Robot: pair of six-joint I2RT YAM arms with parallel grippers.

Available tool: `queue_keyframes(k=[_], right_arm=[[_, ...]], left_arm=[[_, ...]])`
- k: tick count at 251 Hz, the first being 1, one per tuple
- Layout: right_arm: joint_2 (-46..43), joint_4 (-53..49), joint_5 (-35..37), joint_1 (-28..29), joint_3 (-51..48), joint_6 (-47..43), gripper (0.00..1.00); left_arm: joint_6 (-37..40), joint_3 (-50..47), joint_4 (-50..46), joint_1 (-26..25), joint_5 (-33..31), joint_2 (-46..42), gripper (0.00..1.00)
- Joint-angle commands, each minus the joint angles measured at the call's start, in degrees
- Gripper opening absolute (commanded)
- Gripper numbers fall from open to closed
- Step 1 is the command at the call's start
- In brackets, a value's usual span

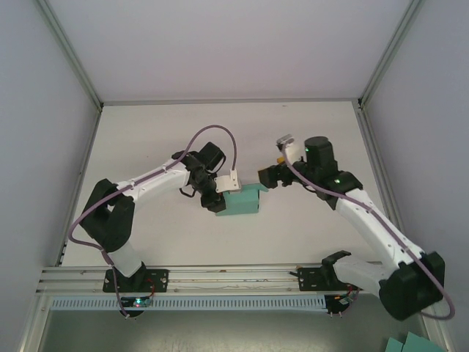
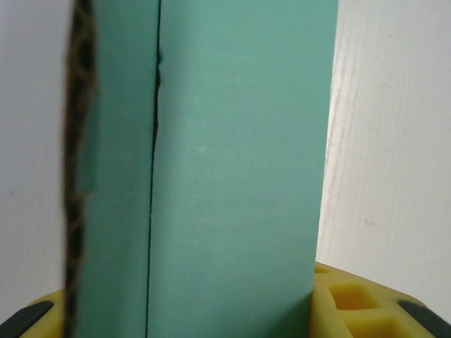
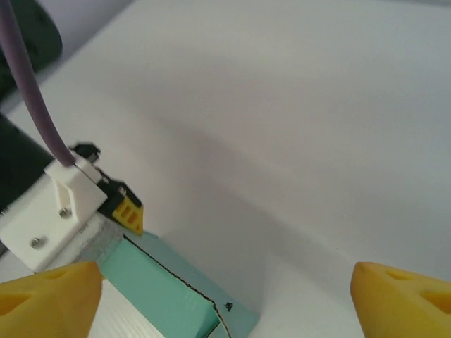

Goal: Assemble paper box

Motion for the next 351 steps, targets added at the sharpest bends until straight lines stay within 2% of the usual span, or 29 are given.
queue_keyframes(k=[1,21,67,90,133,152,187,243,289,323,351], right_arm=[[4.44,-7.83,3.70,2.27,3.23,-7.29,0.86],[7.39,-9.60,3.23,3.28,4.58,-8.60,0.83],[12.07,-16.44,9.55,6.60,8.20,-10.00,0.73],[13.25,-17.89,11.62,7.12,8.75,-9.68,0.59],[13.29,-19.13,9.55,7.49,8.96,-8.83,0.46],[13.57,-19.56,9.11,7.58,9.01,-7.78,0.32],[14.42,-19.69,7.30,8.42,8.74,-6.59,0.26],[14.51,-17.30,10.28,11.06,9.10,0.05,0.00],[10.78,-12.25,11.30,14.37,8.93,10.70,0.00],[8.15,-2.78,5.36,14.74,4.11,20.83,0.00],[6.84,-0.98,9.25,15.96,1.66,22.60,0.00]], left_arm=[[1.77,1.91,-6.30,0.36,1.11,0.78,0.39],[1.76,2.09,-6.53,0.67,1.91,1.29,0.39],[1.11,2.45,-6.31,1.12,1.90,1.41,0.39],[0.78,2.45,-6.20,1.08,1.53,1.38,0.39],[-0.03,2.71,-6.03,1.14,0.71,1.69,0.39],[-0.59,2.55,-5.33,1.14,0.74,1.64,0.39],[-2.55,2.46,-3.58,1.15,0.50,1.56,0.38],[-5.33,2.38,-0.80,1.19,0.00,2.05,0.37],[-6.70,2.12,0.96,1.19,0.11,2.09,0.36],[-7.63,2.34,2.02,1.13,0.04,2.30,0.36],[-7.72,2.80,2.05,0.88,0.06,2.70,0.36]])
